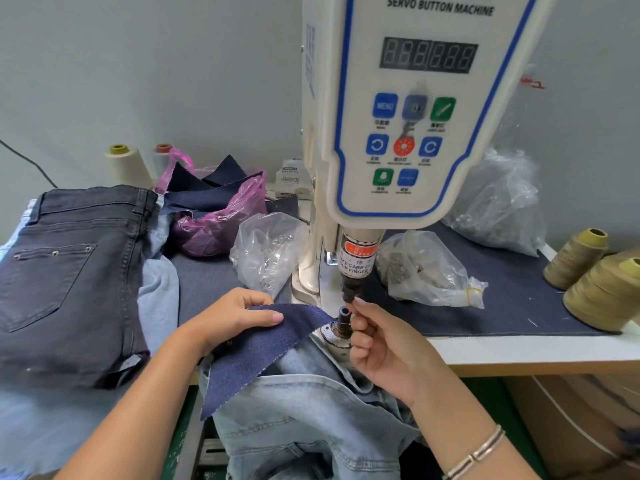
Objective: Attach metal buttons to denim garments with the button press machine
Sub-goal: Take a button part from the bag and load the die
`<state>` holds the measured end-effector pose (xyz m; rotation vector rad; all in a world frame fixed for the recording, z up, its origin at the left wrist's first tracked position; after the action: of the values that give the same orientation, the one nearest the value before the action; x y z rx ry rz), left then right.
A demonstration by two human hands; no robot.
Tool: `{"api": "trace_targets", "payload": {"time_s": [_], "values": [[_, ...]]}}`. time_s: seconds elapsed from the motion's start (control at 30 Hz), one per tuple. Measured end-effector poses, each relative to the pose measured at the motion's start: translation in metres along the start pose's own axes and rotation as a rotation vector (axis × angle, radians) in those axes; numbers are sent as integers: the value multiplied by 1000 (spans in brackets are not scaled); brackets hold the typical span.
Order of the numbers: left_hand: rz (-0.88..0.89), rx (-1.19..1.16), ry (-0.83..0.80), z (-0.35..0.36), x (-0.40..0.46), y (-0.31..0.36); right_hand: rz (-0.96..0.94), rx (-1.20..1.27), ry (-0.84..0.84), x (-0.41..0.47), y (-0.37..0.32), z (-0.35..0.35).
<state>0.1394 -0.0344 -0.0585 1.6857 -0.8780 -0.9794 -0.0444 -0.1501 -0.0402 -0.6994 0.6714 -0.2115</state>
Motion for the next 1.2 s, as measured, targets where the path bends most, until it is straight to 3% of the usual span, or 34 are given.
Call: {"api": "trace_targets", "payload": {"time_s": [0.47, 0.73, 1.2], "values": [[-21, -2, 9, -2, 1, -5, 89, 91, -30, -6, -4, 7], [-15, 13, 11, -1, 1, -2, 124, 318, -36, -9, 0, 14], [2, -11, 1, 0, 2, -1, -5, 319, 1, -29, 13, 31]]}}
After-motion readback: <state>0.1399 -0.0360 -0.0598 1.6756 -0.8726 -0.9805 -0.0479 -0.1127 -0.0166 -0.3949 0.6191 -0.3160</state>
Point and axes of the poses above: each hand's wrist, its own x-axis towards the middle knuckle, its own z-axis out of the palm, y = z × x, the point moved 5 cm from there along x, towards the middle knuckle, and after that the axes turned 2 degrees about -x, right-handed, at the moved point
